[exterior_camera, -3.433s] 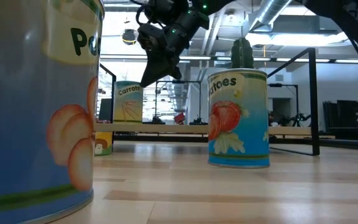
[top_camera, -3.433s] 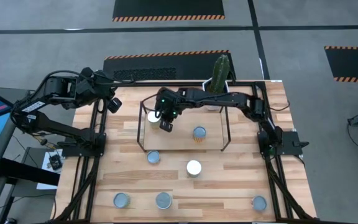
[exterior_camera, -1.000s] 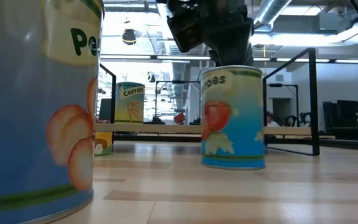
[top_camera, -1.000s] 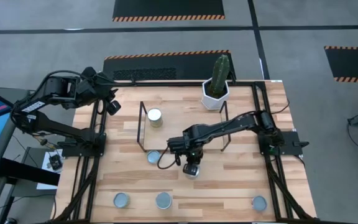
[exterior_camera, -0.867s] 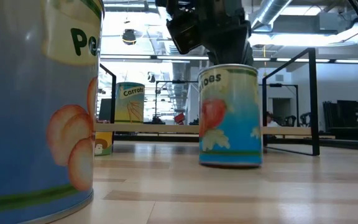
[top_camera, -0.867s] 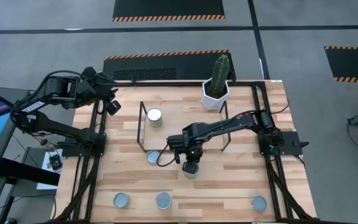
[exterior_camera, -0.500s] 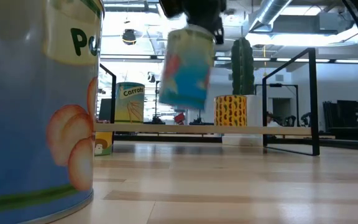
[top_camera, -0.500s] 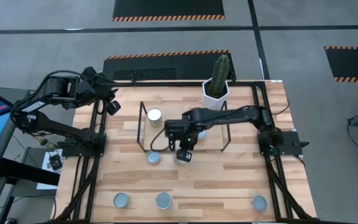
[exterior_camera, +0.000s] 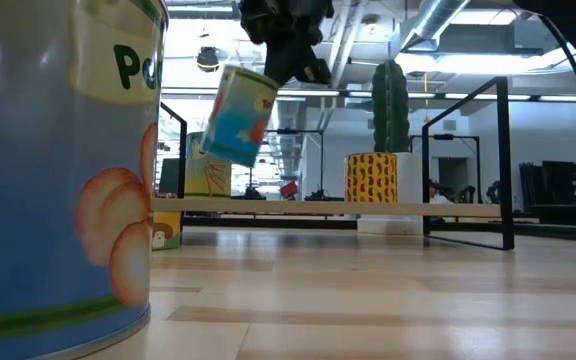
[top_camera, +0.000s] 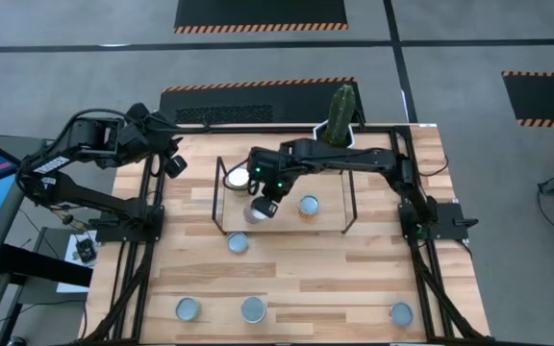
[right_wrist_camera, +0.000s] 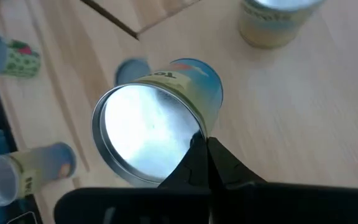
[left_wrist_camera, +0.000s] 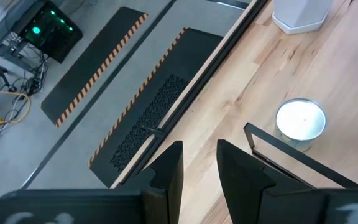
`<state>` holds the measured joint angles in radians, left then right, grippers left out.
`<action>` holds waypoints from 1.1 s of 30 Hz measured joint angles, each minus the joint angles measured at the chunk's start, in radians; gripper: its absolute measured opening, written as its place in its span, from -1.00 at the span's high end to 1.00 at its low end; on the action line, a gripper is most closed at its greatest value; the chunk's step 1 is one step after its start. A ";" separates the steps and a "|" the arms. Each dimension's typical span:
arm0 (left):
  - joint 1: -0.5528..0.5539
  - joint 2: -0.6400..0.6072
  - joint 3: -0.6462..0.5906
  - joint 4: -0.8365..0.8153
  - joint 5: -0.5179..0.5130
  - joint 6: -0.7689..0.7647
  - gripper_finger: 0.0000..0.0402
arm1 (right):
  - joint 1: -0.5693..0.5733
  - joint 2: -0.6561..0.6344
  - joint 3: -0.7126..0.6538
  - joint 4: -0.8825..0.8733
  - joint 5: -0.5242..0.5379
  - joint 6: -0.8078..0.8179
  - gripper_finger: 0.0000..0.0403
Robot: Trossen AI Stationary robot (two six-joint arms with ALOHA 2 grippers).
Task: Pick and place cans onto a shelf
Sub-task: Put the big canned tomatoes on the shelf aligned with the other big canned carrots
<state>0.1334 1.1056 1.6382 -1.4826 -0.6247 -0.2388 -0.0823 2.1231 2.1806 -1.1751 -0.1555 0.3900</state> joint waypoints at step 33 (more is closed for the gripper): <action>0.000 0.000 0.000 0.000 -0.011 -0.016 0.57 | -0.029 0.066 0.001 -0.031 0.000 0.058 0.73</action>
<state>0.1336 1.1054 1.6382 -1.4822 -0.6357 -0.2544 -0.1110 2.1895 2.1815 -1.2061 -0.1553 0.4477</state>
